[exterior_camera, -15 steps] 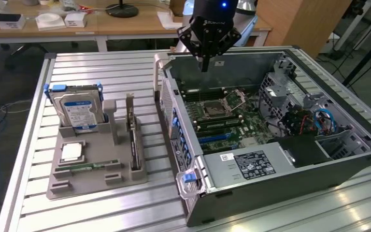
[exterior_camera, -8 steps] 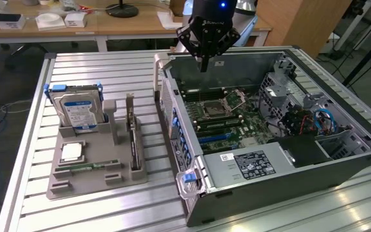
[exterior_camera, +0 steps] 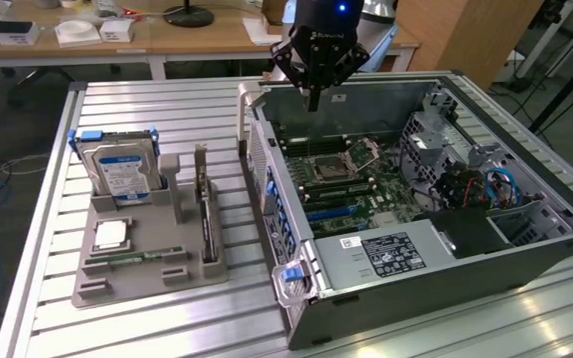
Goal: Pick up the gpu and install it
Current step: 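Reach for the gpu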
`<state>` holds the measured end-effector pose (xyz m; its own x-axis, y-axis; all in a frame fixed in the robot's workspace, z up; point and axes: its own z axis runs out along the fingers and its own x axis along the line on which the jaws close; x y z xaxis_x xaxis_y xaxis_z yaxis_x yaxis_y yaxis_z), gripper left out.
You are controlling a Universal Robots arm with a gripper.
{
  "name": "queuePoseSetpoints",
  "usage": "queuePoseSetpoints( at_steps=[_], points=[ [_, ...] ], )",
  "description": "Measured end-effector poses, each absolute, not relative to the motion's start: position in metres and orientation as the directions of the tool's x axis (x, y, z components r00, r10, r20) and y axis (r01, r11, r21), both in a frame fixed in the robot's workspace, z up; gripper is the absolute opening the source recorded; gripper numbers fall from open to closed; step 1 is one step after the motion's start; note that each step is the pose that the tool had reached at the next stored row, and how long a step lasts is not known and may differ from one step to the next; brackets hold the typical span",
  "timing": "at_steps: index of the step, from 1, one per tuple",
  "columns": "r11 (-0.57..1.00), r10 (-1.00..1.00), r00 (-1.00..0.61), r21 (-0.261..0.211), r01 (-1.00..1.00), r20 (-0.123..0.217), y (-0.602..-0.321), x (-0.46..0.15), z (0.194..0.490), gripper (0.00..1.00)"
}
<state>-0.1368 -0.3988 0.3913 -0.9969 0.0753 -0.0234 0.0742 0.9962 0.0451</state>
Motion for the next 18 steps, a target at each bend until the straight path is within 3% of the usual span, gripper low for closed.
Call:
queuePoseSetpoints(
  at_steps=[18],
  points=[
    [0.996,0.075,-0.997,0.045,0.074,-0.023,-0.399,-0.148,0.39,0.11]
  ],
)
